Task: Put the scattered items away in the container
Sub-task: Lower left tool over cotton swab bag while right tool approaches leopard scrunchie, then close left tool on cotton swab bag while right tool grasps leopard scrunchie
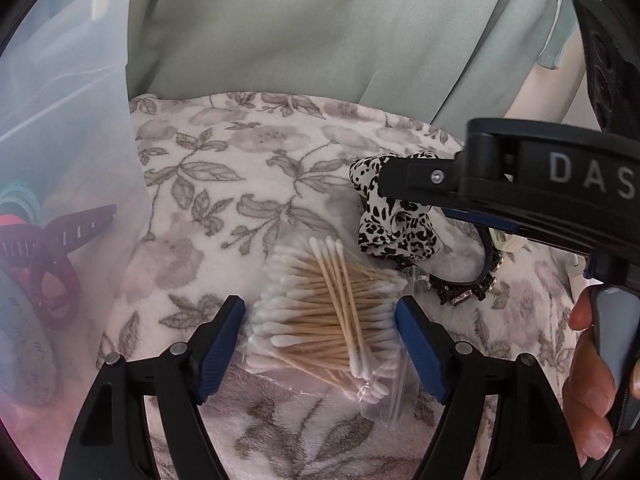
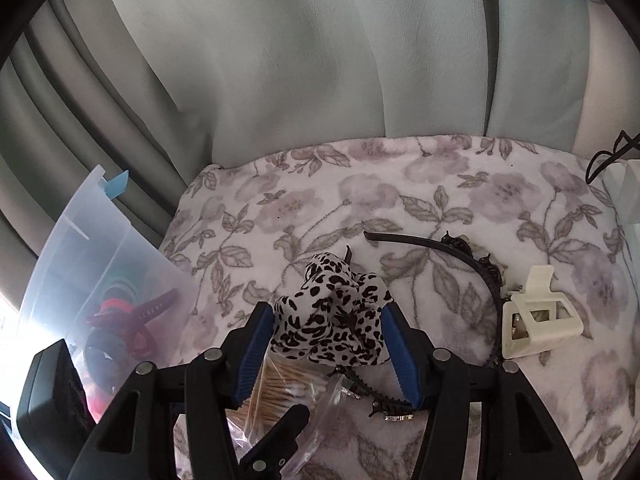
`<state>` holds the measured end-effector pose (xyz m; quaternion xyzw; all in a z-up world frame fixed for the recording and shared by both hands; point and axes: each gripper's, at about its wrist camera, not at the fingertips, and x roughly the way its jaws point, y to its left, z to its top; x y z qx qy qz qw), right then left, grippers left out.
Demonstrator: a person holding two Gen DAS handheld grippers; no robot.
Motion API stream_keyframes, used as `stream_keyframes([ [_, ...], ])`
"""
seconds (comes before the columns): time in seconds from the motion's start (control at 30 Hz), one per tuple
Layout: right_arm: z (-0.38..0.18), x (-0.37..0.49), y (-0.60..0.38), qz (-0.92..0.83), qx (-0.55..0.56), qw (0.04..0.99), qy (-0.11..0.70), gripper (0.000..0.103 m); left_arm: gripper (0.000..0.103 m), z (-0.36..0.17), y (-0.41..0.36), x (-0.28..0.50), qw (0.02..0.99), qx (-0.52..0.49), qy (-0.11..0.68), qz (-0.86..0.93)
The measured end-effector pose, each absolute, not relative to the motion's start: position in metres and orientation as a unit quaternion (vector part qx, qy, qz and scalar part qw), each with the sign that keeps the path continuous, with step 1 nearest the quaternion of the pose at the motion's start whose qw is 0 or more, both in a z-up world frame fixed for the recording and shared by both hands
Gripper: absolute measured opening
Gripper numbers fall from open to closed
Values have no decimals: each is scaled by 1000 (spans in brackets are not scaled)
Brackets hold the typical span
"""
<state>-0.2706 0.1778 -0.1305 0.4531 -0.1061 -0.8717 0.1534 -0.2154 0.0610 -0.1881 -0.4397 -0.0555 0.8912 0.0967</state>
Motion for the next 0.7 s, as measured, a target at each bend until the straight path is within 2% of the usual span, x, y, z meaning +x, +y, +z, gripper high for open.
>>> stream_keyframes([
  [0.03,-132,-271,179,-871,455,152,-111,53,78,-189,61,-216,98,-440,-57,891],
  [0.1,-135,-271,184,-865,462,151,-126,29,78,-189,60,-216,98,-439,-58,891],
  [0.17,-137,-271,189,-860,466,151,-142,18,78,-189,61,-216,97,-440,-57,891],
  [0.53,-120,-217,233,-860,453,135,-192,16,70,-184,60,-204,70,-461,-79,881],
  [0.7,-111,-185,260,-851,452,118,-239,15,69,-177,56,-190,68,-476,-117,869],
])
